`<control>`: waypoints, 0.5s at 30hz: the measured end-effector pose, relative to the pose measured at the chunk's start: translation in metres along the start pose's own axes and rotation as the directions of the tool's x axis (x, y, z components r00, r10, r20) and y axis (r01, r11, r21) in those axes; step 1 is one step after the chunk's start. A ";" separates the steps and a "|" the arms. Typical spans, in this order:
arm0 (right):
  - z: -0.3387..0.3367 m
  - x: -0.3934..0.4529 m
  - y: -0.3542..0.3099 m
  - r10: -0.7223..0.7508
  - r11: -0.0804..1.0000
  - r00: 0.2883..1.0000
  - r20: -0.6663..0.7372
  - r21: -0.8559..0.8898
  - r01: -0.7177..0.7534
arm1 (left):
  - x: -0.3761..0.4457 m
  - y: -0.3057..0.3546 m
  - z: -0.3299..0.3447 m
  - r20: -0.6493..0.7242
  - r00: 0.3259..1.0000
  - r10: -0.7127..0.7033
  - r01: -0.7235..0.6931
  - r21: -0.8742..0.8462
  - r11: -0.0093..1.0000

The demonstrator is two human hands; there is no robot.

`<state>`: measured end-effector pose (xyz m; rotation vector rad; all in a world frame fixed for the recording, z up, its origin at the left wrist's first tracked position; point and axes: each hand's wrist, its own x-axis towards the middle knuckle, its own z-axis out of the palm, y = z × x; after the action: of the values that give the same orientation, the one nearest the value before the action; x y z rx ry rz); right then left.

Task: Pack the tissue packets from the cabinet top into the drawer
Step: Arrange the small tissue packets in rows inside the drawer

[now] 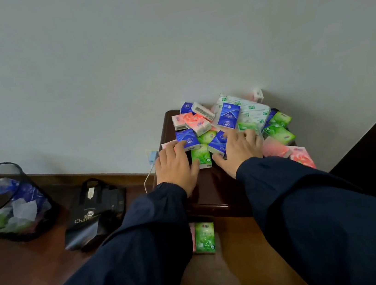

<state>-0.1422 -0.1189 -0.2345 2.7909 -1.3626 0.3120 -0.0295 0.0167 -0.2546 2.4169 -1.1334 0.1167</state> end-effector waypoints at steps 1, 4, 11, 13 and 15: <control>0.004 0.001 0.003 -0.012 1.000 1.000 -0.012 -0.006 0.012 | 0.010 0.001 0.003 -0.011 1.000 -0.010 0.010 -0.031 0.999; 0.014 0.003 0.010 -0.050 0.999 0.997 -0.053 -0.007 0.050 | 0.040 0.000 0.013 -0.011 0.997 -0.070 0.069 -0.103 0.992; 0.022 0.008 0.017 -0.045 0.994 0.993 -0.107 0.090 0.055 | 0.075 -0.012 0.033 0.146 0.982 -0.120 0.137 -0.110 0.984; 0.021 0.009 0.018 -0.040 0.993 0.993 -0.113 0.108 0.052 | 0.076 -0.010 0.034 0.157 0.979 -0.130 0.151 -0.130 0.980; 0.020 0.006 0.019 -0.036 0.985 0.990 -0.137 0.163 0.059 | 0.073 -0.007 0.031 0.125 0.985 -0.121 0.137 -0.125 0.983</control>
<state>-0.1499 -0.1377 -0.2538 2.8667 -1.2950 0.6265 0.0199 -0.0453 -0.2651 2.3953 -0.9960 -0.1395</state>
